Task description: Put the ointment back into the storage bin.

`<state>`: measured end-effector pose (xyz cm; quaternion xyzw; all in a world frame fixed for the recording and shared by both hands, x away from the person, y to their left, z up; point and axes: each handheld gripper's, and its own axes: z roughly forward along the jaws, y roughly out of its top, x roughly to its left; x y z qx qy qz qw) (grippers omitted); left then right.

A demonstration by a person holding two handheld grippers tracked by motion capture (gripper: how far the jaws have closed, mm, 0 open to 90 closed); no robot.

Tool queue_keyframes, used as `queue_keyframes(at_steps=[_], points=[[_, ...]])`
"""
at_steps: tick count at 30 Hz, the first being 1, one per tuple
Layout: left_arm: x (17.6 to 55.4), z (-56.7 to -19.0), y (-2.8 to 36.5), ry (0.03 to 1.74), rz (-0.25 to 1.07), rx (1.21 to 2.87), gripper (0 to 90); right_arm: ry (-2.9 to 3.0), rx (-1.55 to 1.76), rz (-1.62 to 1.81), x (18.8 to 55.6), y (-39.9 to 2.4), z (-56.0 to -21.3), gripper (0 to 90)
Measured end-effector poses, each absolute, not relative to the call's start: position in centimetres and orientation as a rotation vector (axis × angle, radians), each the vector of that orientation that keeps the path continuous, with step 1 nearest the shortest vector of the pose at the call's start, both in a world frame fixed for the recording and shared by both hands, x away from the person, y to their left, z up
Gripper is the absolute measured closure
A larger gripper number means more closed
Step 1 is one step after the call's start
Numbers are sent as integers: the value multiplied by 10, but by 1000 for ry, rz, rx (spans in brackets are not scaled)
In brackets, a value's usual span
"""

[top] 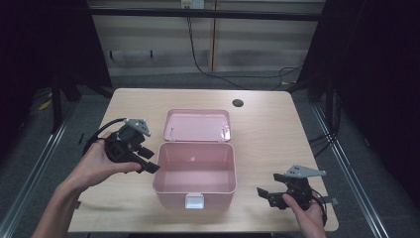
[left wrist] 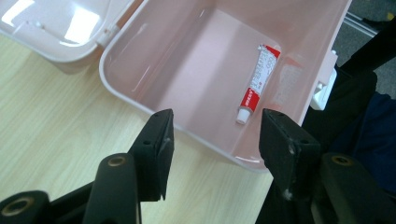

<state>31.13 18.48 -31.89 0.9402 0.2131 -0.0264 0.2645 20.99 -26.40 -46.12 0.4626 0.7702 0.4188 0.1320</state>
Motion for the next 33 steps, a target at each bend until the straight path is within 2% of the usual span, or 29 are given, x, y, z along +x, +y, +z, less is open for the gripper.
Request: queue_keyframes(at_steps=[6,14,33], points=[[312,-325,204,623,-39,2532,434,2236,1348,1213,210,-264,-461,139],[308,-338,228,723,-14,2436,433,2231,1351,1215,210,-264,-461,139],[302,-384,252,806,-29,2455,427,2238,1351,1201,211,-264,-462,139]])
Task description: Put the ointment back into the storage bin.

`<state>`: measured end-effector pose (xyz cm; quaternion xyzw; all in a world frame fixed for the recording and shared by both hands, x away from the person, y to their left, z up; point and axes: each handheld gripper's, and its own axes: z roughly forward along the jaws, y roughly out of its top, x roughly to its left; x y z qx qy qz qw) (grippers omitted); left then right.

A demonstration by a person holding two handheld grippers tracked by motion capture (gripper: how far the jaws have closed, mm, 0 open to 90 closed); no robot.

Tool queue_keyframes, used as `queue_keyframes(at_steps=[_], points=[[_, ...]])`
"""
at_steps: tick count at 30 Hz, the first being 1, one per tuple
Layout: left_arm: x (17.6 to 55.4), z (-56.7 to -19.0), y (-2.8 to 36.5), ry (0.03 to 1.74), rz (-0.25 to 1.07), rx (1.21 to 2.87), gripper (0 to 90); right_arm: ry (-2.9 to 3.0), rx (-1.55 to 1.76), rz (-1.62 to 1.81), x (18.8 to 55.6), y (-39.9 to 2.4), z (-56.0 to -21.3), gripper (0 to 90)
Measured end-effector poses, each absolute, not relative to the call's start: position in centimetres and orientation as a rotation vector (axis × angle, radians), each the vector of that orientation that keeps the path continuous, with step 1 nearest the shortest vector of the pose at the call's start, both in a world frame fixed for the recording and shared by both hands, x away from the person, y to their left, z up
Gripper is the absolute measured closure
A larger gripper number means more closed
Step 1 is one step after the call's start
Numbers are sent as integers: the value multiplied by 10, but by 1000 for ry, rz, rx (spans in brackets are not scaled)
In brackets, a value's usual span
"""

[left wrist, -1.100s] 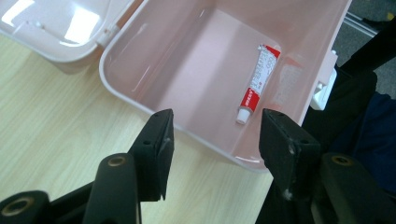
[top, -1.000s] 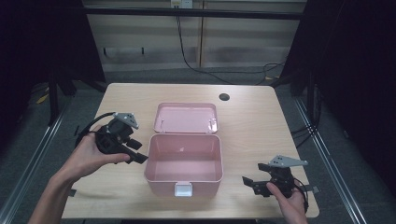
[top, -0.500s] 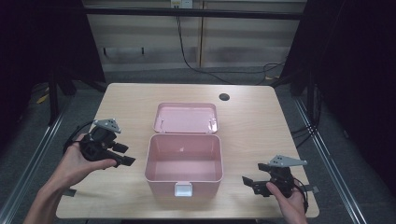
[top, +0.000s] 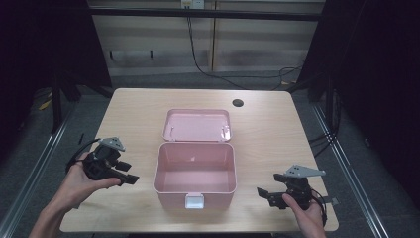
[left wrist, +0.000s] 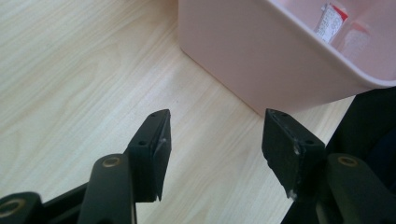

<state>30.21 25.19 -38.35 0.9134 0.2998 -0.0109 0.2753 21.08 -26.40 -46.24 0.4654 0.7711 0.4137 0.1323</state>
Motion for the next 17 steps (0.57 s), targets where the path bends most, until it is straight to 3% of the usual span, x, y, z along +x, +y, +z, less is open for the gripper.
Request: queue_keyframes(at_steps=[12,17], points=[[294,-422,275,888,-34,2408,403,2266,1360,1155,213,-261,-467,149],[292,-437,278,961,21,2352,383,2295,1402,1067,214,-261,-471,159]])
